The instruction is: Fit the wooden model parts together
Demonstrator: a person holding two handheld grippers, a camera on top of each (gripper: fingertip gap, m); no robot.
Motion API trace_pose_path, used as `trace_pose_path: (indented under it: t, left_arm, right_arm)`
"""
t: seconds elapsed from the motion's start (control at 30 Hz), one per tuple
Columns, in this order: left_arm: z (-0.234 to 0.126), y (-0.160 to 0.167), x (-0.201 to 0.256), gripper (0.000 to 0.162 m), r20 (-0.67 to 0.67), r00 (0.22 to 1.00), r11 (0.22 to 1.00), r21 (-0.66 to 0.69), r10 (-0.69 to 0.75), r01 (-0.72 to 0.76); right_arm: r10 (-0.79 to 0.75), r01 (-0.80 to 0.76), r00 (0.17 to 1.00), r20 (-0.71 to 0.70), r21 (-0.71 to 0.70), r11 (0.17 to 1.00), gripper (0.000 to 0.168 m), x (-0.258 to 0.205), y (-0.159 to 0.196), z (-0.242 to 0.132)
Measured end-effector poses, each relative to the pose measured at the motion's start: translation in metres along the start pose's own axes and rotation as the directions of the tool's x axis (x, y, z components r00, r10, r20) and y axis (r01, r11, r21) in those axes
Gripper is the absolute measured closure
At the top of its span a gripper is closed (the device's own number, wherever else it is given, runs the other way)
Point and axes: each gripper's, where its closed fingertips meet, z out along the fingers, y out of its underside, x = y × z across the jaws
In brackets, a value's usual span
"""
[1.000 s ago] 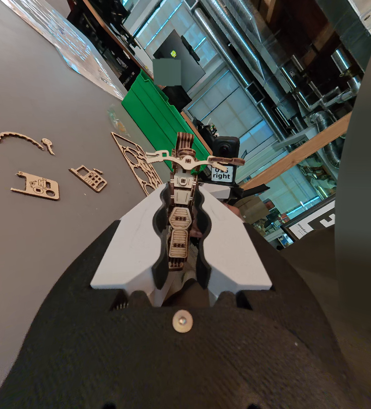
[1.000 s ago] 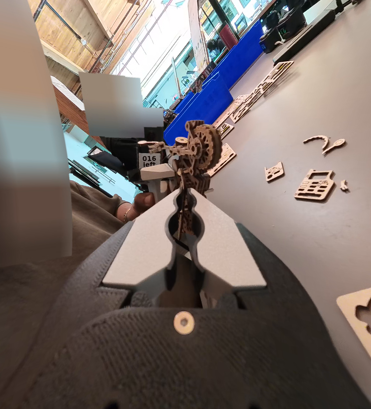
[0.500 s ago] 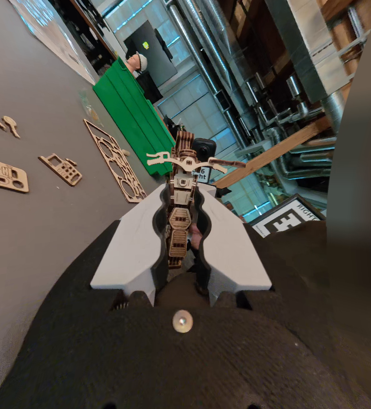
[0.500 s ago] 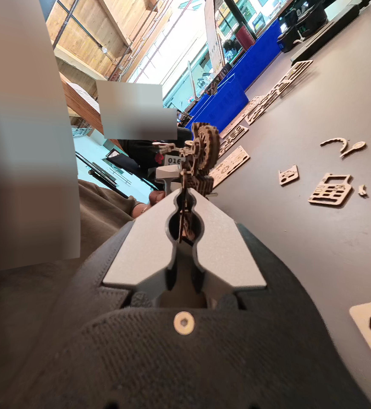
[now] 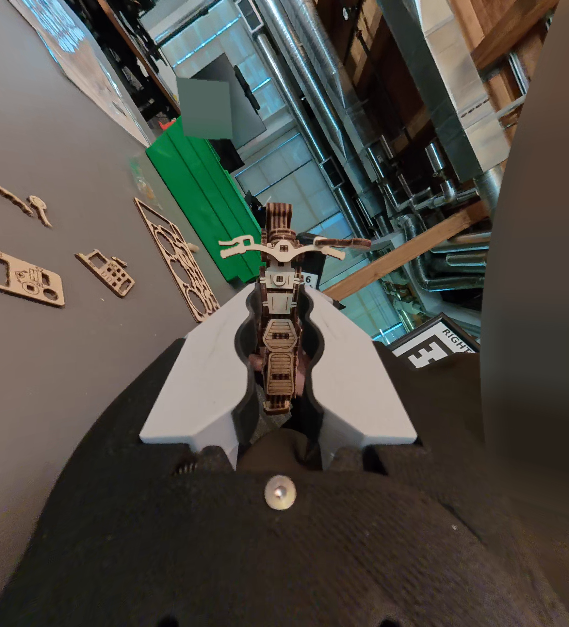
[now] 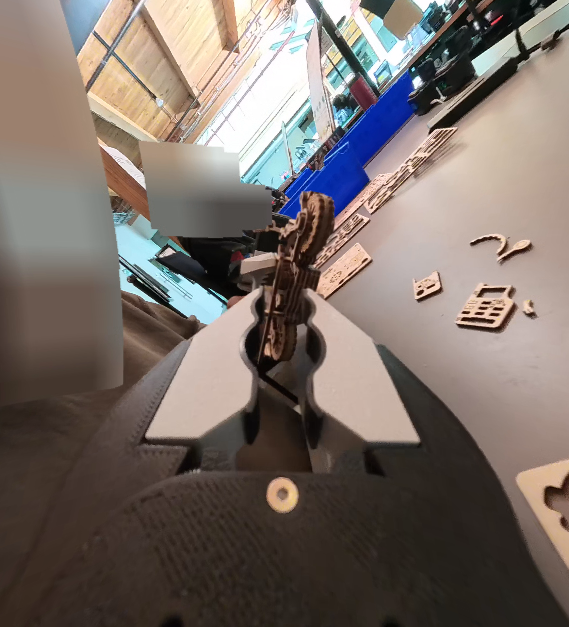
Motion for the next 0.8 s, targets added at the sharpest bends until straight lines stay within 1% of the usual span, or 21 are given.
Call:
trace_pose_path:
  t: [0.07,0.1,0.2,0.3,0.43,0.5,0.63,0.8]
  left_arm:
    - [0.0,-0.002,-0.001,0.143,0.007,1.0,1.0,0.008,0.007,-0.007]
    - [-0.001,-0.001,-0.001,0.143,0.015,1.0,1.0,0.009,0.014,-0.014]
    - [-0.001,-0.002,-0.003,0.143,0.038,0.999,0.999,0.017,0.032,-0.033]
    - [0.0,-0.001,-0.002,0.143,0.046,0.998,0.998,0.015,0.053,-0.054]
    - [0.002,0.002,0.004,0.143,0.018,0.999,0.999,0.007,0.047,-0.047]
    - [0.002,0.002,0.005,0.143,0.004,0.999,0.999,0.007,0.039,-0.039]
    - [0.001,0.002,0.008,0.143,-0.021,1.0,1.0,0.004,0.022,-0.022]
    - [0.002,0.002,0.01,0.143,-0.039,0.999,1.0,-0.003,0.015,-0.015]
  right_arm:
    - [-0.026,0.026,0.999,-0.034,-0.016,1.0,0.134,0.002,0.004,0.003]
    - [-0.035,0.034,0.998,-0.045,-0.026,0.999,0.13,0.003,0.007,0.006]
    - [-0.055,0.051,0.997,-0.058,-0.068,0.996,0.128,0.003,0.016,0.011]
    - [-0.074,0.066,0.995,-0.074,-0.107,0.992,0.129,0.004,0.023,0.015]
    - [-0.023,0.019,0.999,-0.037,-0.107,0.994,0.135,0.002,0.025,0.015]
    - [-0.002,0.004,1.0,0.022,-0.106,0.994,0.146,-0.005,0.025,0.016]
    - [-0.011,0.015,0.999,0.03,-0.127,0.992,0.147,-0.008,0.026,0.017]
    - [0.022,-0.015,0.999,0.049,-0.141,0.99,0.148,-0.01,0.026,0.015]
